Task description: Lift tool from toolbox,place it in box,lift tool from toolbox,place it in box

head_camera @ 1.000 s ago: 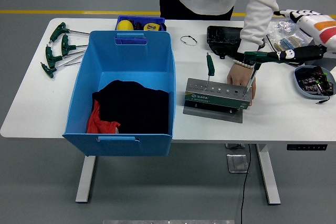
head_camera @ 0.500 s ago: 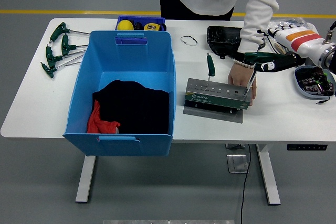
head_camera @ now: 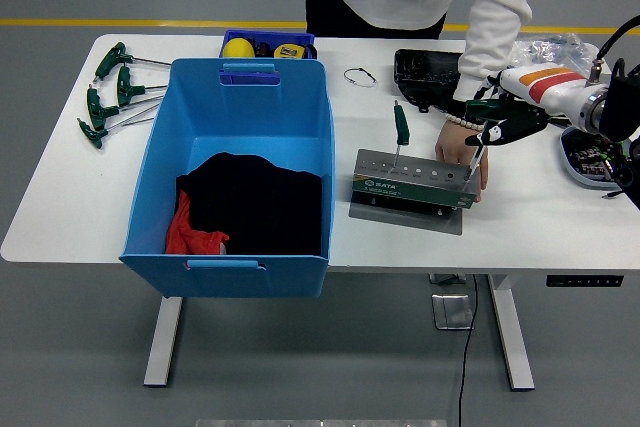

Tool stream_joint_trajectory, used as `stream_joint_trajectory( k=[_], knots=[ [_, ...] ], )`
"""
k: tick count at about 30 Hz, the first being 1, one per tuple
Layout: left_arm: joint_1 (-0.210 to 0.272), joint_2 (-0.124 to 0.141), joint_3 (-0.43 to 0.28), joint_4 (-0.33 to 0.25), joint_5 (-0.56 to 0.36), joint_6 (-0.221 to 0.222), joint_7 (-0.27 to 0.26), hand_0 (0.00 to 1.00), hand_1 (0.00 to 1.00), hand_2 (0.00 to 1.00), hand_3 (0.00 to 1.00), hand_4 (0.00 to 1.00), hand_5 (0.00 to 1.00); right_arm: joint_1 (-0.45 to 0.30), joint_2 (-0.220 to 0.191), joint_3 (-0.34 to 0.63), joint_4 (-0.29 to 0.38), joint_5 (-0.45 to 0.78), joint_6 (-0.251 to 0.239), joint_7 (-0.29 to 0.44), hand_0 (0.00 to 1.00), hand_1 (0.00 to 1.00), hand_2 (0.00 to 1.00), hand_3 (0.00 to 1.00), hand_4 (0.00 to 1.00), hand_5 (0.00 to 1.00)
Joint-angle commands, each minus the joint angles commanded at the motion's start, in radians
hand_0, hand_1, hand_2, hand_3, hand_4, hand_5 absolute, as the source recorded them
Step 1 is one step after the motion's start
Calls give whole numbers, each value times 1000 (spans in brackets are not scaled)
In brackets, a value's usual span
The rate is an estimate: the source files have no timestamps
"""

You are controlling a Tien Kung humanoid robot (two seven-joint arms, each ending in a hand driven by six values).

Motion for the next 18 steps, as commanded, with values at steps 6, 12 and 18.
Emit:
stream_joint_trajectory(
  k=[6, 12, 18],
  knots=[
    [-1, 1, 12, 0, -13, 1, -4, 521, 530, 551, 703, 727, 672, -1, 15, -3, -13, 13, -17, -19, 496, 425, 391, 527, 998, 884],
    [-3, 2, 13, 0, -17, 1, -6, 520, 528, 549, 700, 728, 673, 2, 20, -11, -32, 14, -19, -46, 428, 380, 341, 415, 998, 951],
    [-3, 2, 4, 0, -11, 3, -6, 516, 525, 545, 700, 726, 671, -7, 18, -9, -30, 31, -37, -64, 409, 366, 334, 395, 998, 998]
  ],
)
